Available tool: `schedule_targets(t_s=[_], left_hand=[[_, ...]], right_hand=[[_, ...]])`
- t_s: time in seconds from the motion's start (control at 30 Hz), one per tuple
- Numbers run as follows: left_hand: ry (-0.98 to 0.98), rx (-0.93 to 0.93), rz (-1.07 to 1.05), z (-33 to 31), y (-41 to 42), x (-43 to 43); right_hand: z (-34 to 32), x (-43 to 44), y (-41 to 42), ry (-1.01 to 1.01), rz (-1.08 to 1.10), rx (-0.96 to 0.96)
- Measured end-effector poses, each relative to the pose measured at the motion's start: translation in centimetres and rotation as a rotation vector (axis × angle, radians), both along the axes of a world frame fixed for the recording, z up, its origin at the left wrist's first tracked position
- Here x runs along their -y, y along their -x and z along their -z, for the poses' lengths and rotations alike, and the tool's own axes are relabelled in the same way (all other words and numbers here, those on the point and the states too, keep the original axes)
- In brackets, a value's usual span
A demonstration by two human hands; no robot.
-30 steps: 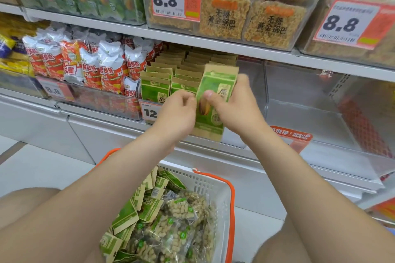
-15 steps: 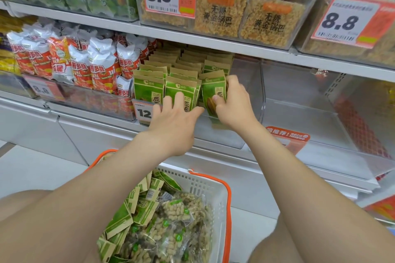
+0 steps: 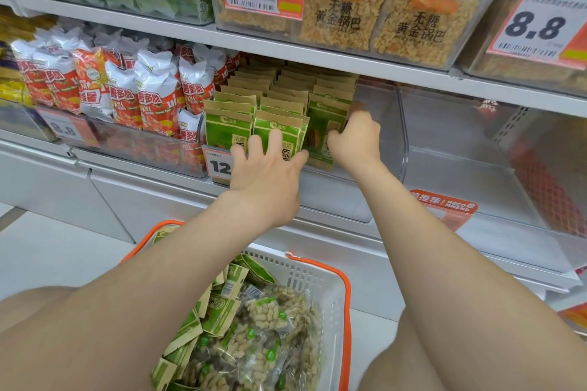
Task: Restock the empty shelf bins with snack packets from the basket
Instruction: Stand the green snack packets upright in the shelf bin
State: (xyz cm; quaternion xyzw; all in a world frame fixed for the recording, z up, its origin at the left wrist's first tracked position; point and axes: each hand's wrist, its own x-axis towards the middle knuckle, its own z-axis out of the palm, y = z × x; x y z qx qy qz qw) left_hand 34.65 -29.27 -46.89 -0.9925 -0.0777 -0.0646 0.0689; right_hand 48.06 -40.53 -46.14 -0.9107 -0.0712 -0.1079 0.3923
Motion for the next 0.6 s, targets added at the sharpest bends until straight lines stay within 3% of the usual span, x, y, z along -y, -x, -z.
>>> schedule_targets(t_s=[0.23,0.37,0.43,0.6], left_hand=[[-0.013,-0.006,-0.012,-0.1,0.2,-0.1],[0.048,-0.031,0.031,-0.2,0.6,-0.3],[0.125,-0.009,0.072,-0.3,1.0,-0.8],[0.270,0.137,0.193,-0.2,2.8,-2.2]], right_hand=[[0.8,1.0,-0.4,0.049,-0.015,-0.229],[0.1,1.7,0.9,0.161,-0.065,-0.230],[-0.3,2.0,2.3,0.228,-0.077,-0.142],[-1.8,1.4,6.8,0.305,-0.197,0.289]])
